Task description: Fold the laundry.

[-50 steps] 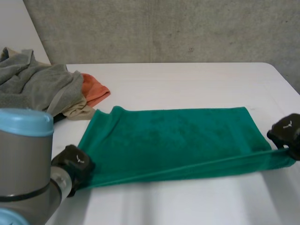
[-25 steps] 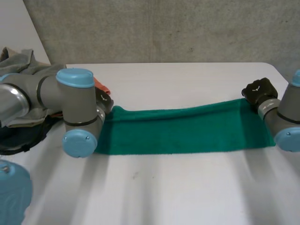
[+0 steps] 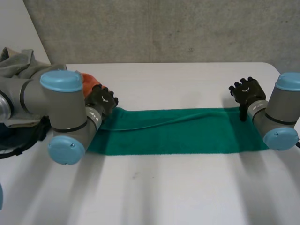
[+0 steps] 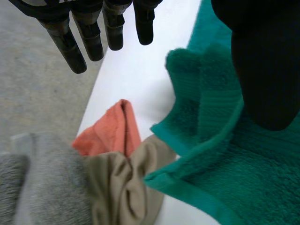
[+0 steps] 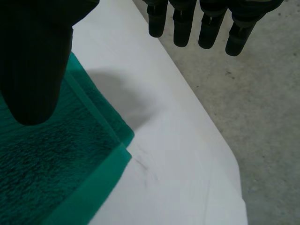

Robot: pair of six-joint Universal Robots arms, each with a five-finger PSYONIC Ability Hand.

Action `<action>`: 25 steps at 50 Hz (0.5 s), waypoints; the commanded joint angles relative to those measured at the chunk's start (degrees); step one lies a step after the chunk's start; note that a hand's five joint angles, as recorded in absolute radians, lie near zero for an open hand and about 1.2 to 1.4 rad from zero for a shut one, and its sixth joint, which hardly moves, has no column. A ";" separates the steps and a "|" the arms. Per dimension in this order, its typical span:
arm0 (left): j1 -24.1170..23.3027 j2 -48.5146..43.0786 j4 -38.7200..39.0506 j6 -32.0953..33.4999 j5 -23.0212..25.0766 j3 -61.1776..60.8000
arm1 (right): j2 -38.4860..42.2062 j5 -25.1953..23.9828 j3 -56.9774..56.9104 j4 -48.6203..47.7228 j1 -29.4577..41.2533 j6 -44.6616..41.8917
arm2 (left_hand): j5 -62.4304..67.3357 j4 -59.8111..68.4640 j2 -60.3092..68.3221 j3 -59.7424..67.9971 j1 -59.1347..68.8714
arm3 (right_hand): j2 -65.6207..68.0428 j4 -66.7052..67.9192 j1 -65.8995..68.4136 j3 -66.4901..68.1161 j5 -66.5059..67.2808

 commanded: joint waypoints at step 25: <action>4.74 -4.44 8.90 -5.80 1.17 11.58 | -4.62 1.93 3.77 -5.07 1.70 2.26 | -2.76 -1.49 -1.51 -1.71 -1.15 | -1.86 -1.63 -2.13 -1.53 -2.76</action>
